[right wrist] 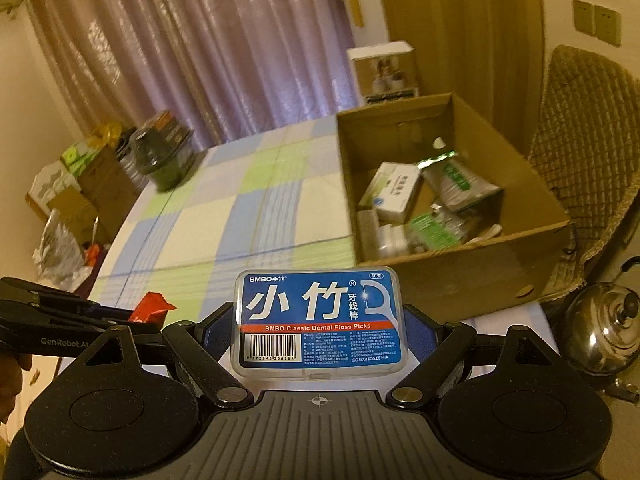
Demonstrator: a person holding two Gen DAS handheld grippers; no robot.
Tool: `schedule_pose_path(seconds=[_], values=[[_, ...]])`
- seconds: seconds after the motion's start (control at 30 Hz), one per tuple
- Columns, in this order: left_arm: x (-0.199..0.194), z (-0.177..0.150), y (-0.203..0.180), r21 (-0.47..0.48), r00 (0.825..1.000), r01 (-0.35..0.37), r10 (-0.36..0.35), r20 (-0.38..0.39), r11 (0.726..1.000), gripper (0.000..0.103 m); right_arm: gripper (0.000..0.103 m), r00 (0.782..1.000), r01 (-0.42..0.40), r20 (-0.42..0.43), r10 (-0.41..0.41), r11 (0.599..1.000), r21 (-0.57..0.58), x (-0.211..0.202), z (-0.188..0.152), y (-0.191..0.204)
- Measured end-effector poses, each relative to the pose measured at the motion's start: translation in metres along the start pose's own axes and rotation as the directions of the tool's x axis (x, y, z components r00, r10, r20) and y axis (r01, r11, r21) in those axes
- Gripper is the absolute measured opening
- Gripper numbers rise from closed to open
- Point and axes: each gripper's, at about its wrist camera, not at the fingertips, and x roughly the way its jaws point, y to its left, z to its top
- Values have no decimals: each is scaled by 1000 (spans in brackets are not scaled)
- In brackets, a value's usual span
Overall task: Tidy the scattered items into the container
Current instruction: 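Carry the candy packet in the left tool while the right tool carries the floss-pick box to the cardboard box, then open the left tool to drop the candy packet while the right tool releases the floss-pick box into the box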
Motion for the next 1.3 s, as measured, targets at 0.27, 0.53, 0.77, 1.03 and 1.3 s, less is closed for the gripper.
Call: schedule_pose_path(seconds=[0.27, 0.53, 0.77, 1.03, 1.3], values=[[9, 45, -39, 10, 997, 74, -74, 30, 997, 26, 87, 997, 55, 56, -55, 998, 11, -12, 24, -36], [29, 102, -82, 26, 990, 126, -127, 68, 992, 26, 87, 989, 124, 92, -119, 991, -47, -9, 60, -72], [52, 139, -103, 4, 985, 150, -150, 80, 989, 26, 87, 980, 175, 110, -166, 981, -83, 2, 91, -100], [78, 170, -121, -18, 984, 163, -161, 81, 986, 26, 87, 980, 185, 95, -175, 976, -113, 21, 106, -116], [97, 182, -127, -34, 983, 168, -166, 73, 985, 26, 87, 982, 181, 80, -173, 976, -122, 36, 110, -125]])
